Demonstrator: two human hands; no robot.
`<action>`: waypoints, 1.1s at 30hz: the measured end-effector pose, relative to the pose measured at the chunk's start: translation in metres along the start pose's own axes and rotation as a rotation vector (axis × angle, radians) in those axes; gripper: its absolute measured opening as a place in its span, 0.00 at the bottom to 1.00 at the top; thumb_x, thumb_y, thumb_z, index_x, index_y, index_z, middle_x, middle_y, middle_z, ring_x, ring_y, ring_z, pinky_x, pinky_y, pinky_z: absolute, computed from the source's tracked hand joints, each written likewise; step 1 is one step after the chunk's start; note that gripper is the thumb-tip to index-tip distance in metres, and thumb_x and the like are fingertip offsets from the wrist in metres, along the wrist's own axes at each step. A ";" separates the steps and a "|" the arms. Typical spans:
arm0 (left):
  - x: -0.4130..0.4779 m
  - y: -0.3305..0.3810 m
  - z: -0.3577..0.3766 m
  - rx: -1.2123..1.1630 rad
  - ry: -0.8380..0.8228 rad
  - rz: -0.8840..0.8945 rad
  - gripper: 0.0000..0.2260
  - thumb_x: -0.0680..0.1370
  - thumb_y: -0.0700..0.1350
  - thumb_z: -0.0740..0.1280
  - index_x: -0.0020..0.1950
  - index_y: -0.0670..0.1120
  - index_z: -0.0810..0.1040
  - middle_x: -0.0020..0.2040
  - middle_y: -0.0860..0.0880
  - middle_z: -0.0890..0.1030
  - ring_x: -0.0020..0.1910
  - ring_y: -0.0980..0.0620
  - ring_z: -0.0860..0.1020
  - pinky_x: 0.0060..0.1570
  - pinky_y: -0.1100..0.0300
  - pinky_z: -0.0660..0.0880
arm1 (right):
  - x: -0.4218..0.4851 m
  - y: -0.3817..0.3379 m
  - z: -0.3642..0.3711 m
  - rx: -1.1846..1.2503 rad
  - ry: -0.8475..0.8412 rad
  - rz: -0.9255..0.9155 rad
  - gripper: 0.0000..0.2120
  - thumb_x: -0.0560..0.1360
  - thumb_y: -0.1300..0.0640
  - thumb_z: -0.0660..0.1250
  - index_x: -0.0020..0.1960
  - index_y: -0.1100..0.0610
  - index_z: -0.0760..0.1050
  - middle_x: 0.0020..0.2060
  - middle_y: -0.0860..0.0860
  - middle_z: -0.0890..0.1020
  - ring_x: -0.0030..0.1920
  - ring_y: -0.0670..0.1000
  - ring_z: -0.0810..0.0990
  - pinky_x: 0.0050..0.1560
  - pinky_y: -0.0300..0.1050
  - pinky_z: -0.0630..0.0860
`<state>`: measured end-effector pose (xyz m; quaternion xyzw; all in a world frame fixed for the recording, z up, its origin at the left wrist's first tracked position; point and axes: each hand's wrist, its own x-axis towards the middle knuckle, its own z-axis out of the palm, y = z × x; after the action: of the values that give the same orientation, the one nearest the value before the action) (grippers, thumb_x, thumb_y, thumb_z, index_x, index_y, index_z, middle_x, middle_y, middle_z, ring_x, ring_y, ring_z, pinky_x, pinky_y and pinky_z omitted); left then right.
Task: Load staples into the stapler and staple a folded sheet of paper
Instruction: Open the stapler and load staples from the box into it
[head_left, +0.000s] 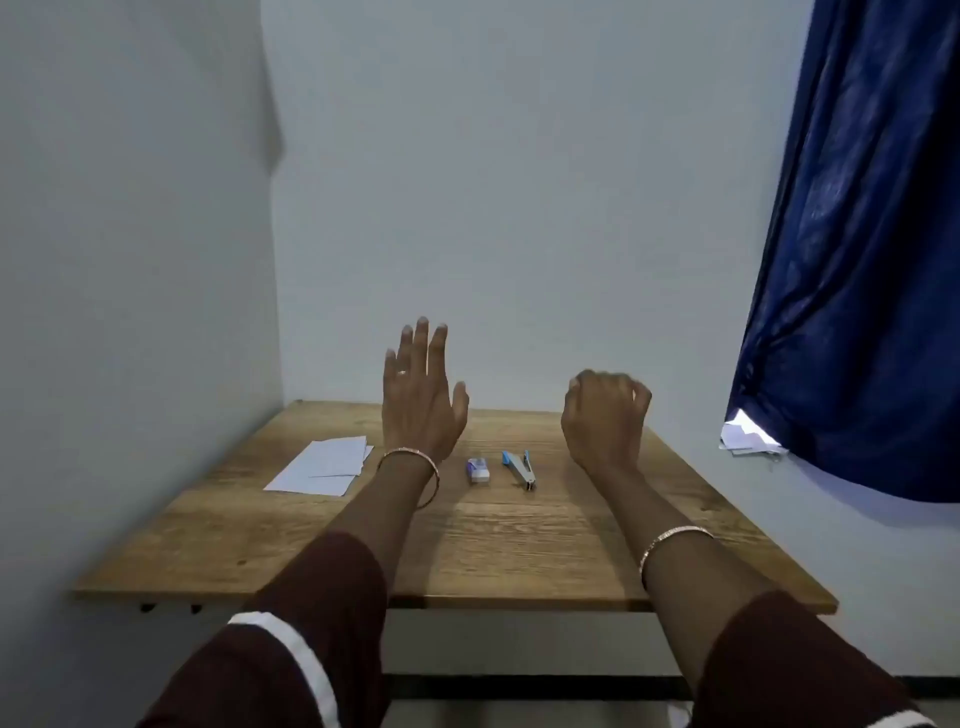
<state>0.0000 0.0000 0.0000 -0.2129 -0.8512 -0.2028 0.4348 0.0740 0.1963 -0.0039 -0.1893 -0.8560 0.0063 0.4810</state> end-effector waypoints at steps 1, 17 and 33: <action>-0.005 -0.001 0.004 -0.040 -0.052 -0.040 0.31 0.78 0.48 0.64 0.80 0.43 0.61 0.82 0.41 0.59 0.81 0.41 0.57 0.76 0.44 0.59 | -0.003 0.000 0.003 0.039 -0.036 0.042 0.13 0.80 0.57 0.57 0.45 0.57 0.79 0.40 0.52 0.84 0.50 0.57 0.80 0.60 0.55 0.66; -0.014 -0.025 0.119 -0.251 -0.374 -0.339 0.16 0.77 0.44 0.65 0.64 0.45 0.76 0.65 0.45 0.75 0.61 0.43 0.76 0.60 0.49 0.72 | -0.007 -0.011 0.115 0.320 -0.699 0.441 0.14 0.69 0.46 0.70 0.35 0.55 0.72 0.35 0.53 0.76 0.38 0.56 0.77 0.32 0.43 0.66; 0.000 -0.004 0.131 -0.737 -0.371 -0.422 0.12 0.78 0.58 0.68 0.47 0.50 0.83 0.41 0.54 0.84 0.46 0.52 0.81 0.59 0.41 0.74 | 0.018 -0.004 0.136 0.636 -0.335 0.532 0.06 0.71 0.61 0.72 0.36 0.58 0.85 0.31 0.51 0.86 0.34 0.52 0.86 0.44 0.53 0.85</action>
<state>-0.0881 0.0660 -0.0719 -0.2080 -0.8103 -0.5346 0.1199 -0.0485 0.2219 -0.0614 -0.2418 -0.7992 0.4234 0.3516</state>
